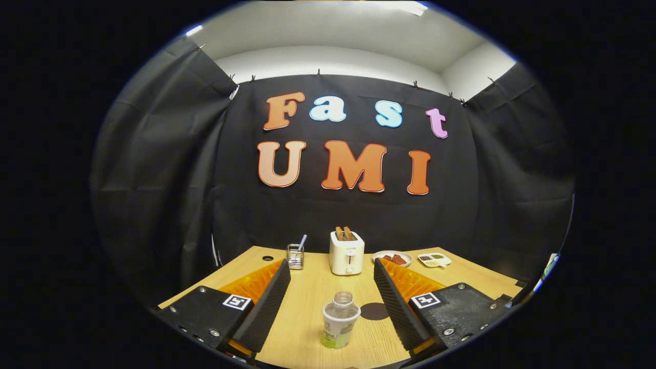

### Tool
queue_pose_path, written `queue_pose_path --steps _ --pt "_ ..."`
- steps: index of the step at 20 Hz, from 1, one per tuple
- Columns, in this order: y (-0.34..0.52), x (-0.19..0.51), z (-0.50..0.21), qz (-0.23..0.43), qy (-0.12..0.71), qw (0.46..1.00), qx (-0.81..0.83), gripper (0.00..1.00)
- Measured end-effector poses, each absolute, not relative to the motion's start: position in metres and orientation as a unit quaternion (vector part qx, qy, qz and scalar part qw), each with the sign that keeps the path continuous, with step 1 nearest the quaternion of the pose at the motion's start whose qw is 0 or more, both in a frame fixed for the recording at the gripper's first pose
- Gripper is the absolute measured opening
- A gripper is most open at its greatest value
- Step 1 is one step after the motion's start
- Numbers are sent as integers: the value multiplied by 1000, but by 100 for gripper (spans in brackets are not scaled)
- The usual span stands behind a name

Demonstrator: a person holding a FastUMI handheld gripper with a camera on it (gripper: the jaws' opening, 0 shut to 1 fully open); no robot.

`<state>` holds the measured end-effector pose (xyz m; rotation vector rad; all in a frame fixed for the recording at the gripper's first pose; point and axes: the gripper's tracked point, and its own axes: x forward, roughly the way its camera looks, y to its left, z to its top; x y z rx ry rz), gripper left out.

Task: Take the bottle from table, then pour the juice into the cup, finally place the bottle on the coaster

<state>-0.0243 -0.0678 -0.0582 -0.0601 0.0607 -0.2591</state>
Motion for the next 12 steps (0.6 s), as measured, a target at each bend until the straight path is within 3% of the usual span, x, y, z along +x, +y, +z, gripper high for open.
queue_pose_path --steps 12 --pt "-85 -15 -189 -165 89 982 -29 96"
